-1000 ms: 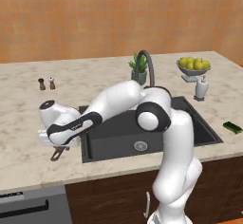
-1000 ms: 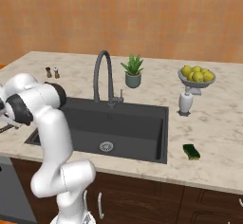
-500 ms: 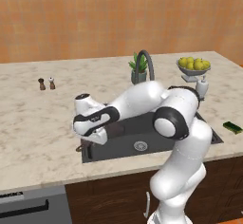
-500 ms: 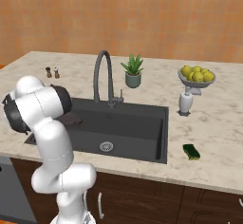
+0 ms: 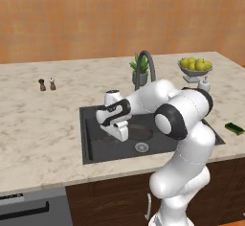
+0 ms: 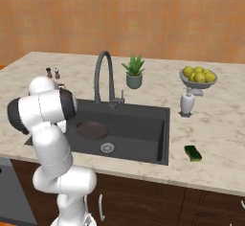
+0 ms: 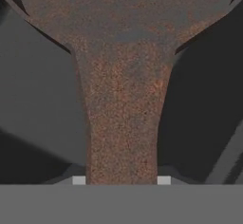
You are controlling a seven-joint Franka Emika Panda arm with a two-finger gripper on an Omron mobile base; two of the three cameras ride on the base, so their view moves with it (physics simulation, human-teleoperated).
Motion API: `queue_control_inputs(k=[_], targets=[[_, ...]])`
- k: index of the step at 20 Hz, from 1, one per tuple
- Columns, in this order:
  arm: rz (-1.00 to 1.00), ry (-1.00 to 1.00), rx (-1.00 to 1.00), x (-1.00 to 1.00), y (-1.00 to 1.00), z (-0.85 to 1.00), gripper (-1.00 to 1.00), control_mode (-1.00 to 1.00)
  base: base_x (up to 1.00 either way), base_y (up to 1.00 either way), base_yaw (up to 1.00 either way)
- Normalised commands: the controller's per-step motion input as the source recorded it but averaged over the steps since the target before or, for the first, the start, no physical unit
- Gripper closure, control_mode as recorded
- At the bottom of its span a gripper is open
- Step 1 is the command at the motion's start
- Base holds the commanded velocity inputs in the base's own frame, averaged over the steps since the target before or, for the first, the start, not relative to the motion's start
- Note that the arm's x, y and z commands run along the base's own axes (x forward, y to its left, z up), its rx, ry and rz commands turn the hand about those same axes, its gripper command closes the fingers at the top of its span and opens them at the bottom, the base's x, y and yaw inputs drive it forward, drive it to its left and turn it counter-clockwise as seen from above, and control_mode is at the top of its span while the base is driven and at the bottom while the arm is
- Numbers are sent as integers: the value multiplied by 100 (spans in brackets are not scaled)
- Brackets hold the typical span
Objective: Pick the pan and sponge and place them into the sink. Then turn on the water.
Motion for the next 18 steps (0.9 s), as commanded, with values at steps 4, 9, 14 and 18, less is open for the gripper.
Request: queue_control_inputs(k=[4, 9, 14, 18], targets=[[-22, 0, -3, 38, -59, -60, 100, -100, 0, 0, 0], [-14, 0, 0, 31, -37, -64, 100, -100, 0, 0, 0], [-10, 0, 0, 44, -3, -60, 100, -100, 0, 0, 0], [-4, 1, 0, 44, 3, -56, 100, -100, 0, 0, 0]])
